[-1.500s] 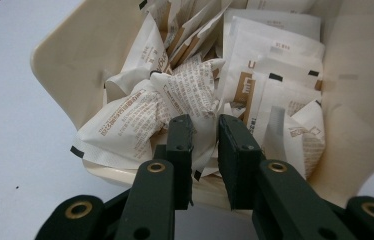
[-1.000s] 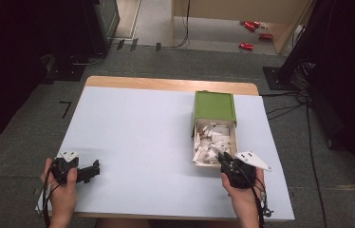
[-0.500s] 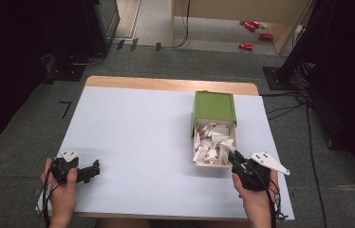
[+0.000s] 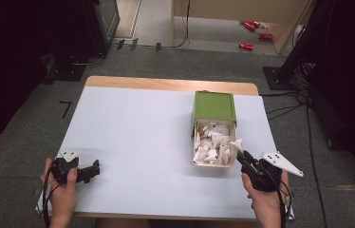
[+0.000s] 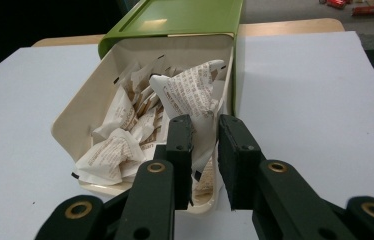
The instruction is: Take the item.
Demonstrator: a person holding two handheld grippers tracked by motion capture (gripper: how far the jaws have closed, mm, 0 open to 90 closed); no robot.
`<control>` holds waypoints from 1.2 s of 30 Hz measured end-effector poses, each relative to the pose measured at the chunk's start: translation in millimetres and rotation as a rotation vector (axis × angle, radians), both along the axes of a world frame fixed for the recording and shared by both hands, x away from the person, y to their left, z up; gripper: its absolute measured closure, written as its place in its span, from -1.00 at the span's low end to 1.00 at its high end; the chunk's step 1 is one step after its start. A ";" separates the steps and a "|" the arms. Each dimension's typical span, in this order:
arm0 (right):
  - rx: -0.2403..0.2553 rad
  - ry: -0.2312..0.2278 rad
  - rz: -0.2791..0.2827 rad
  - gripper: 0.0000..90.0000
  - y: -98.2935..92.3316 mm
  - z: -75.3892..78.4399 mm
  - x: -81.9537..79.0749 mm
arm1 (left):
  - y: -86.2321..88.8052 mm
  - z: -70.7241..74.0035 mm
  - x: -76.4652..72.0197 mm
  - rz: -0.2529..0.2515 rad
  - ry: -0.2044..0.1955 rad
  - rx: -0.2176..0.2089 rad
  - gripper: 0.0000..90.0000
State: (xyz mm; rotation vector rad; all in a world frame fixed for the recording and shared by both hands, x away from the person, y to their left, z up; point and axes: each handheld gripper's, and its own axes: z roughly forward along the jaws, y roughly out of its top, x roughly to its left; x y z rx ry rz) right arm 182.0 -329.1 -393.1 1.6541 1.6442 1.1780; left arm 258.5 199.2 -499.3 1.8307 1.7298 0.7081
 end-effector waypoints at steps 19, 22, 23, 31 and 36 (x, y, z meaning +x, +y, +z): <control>0.005 -0.005 -0.066 0.72 -22.6 -0.7 -3.3 | 0.0 0.0 0.0 0.000 0.000 0.000 -1.00; 0.005 -0.001 -0.070 0.72 -24.4 -1.6 -2.9 | -0.1 -0.1 0.1 0.001 -0.002 -0.002 -1.00; 0.004 -0.002 -0.072 0.72 -25.2 -2.4 -2.4 | -0.1 -0.1 0.1 0.001 -0.002 -0.002 -1.00; 0.009 0.009 -0.096 0.72 -32.0 -9.5 -0.5 | -0.2 -0.1 0.1 0.001 -0.002 -0.002 -1.00; 0.008 0.017 -0.110 0.72 -37.4 -16.1 1.3 | -0.1 -0.1 0.0 0.001 -0.001 -0.001 -1.00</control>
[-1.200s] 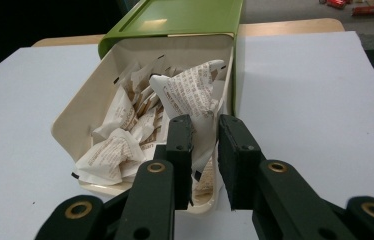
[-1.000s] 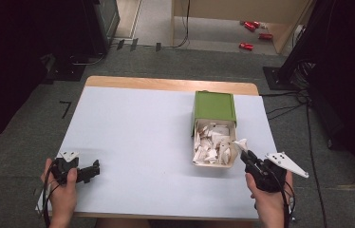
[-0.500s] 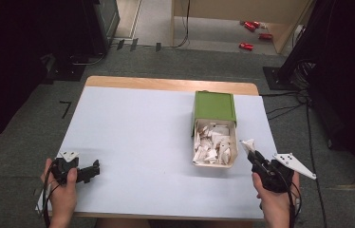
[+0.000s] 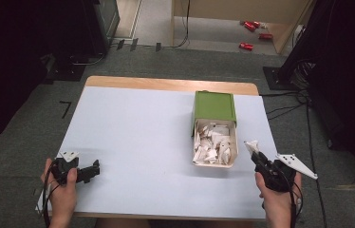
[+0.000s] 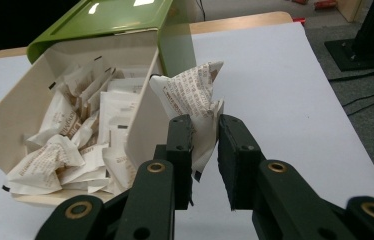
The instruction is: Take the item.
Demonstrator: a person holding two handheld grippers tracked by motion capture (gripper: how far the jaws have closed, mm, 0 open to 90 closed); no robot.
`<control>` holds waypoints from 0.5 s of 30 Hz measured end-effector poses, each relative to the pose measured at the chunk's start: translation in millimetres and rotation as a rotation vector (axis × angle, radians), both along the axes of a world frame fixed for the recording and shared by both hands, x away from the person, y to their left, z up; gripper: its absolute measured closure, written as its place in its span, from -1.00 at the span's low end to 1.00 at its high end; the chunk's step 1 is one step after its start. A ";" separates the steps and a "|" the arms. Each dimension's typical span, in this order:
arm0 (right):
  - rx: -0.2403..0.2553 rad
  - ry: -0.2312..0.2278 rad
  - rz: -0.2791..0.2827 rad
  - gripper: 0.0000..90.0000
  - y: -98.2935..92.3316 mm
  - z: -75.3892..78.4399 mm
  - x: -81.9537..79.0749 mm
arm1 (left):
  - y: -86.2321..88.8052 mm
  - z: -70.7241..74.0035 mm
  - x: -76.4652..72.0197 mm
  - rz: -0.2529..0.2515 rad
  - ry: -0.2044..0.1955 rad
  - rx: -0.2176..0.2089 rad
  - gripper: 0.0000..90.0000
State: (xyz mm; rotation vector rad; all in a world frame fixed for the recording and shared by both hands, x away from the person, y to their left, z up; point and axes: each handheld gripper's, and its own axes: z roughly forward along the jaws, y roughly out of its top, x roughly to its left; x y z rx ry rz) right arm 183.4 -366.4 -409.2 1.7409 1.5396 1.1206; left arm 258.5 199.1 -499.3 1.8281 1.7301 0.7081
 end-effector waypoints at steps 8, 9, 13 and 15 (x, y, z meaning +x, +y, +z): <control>-0.014 0.022 -0.026 0.72 -7.3 -12.8 4.0 | 0.0 0.0 0.0 0.000 0.000 0.000 -1.00; -0.016 0.027 -0.031 0.72 -8.7 -15.3 4.7 | 0.0 0.0 0.0 0.000 0.000 0.000 -1.00; -0.013 0.050 -0.048 0.72 -13.7 -25.0 7.5 | 0.0 0.0 0.0 0.000 0.000 0.000 -1.00; -0.016 0.058 -0.053 0.72 -16.5 -29.8 9.0 | 0.0 0.0 0.0 0.000 -0.001 0.000 -1.00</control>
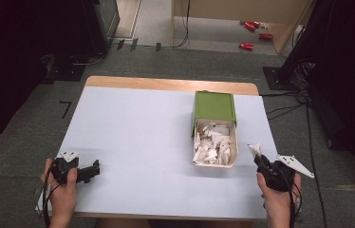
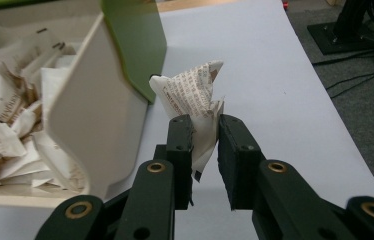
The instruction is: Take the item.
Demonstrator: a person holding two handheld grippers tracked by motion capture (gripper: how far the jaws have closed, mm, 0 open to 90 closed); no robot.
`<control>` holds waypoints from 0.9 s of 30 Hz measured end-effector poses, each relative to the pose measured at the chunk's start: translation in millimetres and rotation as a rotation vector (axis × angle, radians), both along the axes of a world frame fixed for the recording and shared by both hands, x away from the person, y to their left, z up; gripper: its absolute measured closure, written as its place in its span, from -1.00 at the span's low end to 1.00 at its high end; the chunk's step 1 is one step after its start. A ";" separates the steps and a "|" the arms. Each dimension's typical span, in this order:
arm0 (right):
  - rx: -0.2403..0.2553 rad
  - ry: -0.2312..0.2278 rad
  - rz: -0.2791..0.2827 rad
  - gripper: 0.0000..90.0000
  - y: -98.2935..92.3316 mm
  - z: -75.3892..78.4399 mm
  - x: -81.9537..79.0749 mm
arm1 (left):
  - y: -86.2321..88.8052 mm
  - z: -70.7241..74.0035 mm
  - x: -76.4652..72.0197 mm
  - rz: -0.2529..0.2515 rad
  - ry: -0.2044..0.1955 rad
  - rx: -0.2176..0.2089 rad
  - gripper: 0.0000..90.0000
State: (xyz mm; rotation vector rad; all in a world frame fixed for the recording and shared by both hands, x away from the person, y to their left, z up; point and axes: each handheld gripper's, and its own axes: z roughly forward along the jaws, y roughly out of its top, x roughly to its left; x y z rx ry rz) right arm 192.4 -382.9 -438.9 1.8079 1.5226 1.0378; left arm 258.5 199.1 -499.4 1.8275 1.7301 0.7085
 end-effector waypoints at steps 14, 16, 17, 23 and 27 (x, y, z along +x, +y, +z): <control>0.016 0.075 -0.052 0.72 -16.9 -33.5 7.3 | 0.0 0.0 0.0 0.000 0.000 0.000 -1.00; 0.012 0.086 -0.057 0.72 -18.3 -36.0 7.7 | 0.0 0.0 0.0 0.000 0.000 0.000 -1.00; 0.009 0.088 -0.054 0.72 -19.1 -37.2 8.1 | 0.1 0.0 0.0 0.000 0.000 0.000 -1.00; 0.007 0.108 -0.062 0.72 -21.0 -42.1 8.9 | 0.0 0.0 0.0 0.000 0.000 0.000 -1.00; 0.006 0.111 -0.068 0.72 -22.9 -43.3 8.6 | 0.0 0.0 0.0 0.000 0.000 0.000 -1.00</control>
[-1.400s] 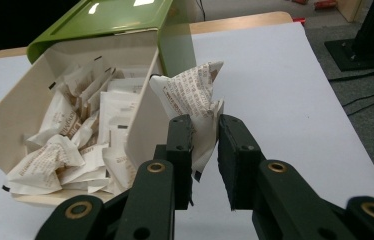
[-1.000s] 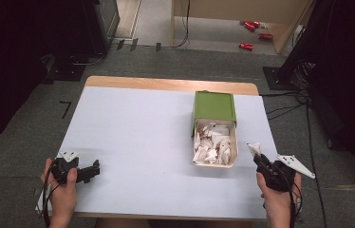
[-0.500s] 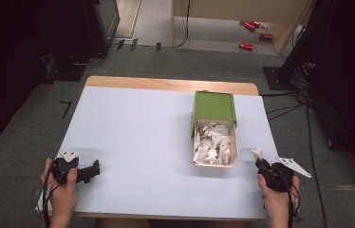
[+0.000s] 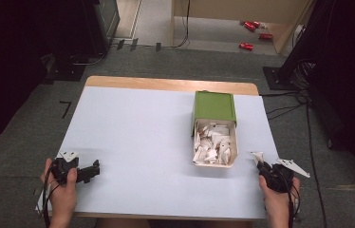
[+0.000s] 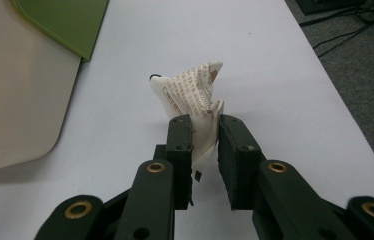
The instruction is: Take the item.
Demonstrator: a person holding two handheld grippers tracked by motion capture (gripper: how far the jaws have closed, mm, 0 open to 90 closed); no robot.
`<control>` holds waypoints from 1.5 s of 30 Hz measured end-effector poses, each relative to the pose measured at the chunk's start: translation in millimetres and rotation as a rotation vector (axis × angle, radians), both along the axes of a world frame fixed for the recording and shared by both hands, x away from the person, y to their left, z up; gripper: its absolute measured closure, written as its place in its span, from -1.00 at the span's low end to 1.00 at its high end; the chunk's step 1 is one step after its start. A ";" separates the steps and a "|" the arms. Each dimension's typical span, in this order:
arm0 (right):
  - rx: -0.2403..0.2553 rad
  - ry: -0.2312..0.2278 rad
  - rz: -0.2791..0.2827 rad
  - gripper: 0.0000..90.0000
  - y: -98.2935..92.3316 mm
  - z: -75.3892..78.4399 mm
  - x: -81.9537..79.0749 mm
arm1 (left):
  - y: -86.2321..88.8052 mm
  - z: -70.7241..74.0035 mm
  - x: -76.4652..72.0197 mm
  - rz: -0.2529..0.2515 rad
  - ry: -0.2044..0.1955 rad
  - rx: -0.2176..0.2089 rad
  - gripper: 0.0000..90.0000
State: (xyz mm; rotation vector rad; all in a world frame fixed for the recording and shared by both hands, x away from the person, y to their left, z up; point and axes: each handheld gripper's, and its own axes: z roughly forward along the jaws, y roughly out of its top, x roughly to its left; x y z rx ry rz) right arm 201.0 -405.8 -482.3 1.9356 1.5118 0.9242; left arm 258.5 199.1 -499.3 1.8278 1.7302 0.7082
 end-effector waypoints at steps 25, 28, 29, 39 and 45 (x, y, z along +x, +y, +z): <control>0.000 0.035 0.007 0.66 1.5 -11.0 2.2 | 0.0 0.0 0.0 0.000 0.000 0.000 -1.00; 0.013 0.031 0.016 0.56 1.7 -10.5 2.2 | 0.0 0.0 0.0 0.000 0.000 0.000 -1.00; 0.017 0.032 0.020 0.53 2.3 -9.9 2.2 | 0.0 0.0 0.0 0.000 0.000 0.000 -1.00; -0.013 0.051 0.015 -0.11 8.7 -2.0 2.8 | 0.0 0.0 0.0 0.000 0.000 -0.001 -1.00; 0.004 0.038 0.016 -0.42 9.8 5.9 1.3 | 0.1 0.0 0.0 0.000 0.000 0.000 -1.00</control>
